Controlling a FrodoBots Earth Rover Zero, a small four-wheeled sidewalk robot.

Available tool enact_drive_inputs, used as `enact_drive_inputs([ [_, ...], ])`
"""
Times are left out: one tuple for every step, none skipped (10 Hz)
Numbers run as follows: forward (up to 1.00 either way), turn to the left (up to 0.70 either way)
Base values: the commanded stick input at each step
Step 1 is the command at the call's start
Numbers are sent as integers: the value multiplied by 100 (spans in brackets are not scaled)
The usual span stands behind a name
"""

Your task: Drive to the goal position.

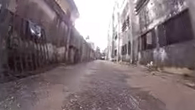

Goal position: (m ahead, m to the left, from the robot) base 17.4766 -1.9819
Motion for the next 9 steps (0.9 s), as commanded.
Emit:
enact_drive_inputs([
  [60, 0],
  [60, 0],
  [60, 0],
  [60, 0],
  [60, 0],
  [60, 0],
  [60, 0],
  [60, 0],
  [60, -12],
])
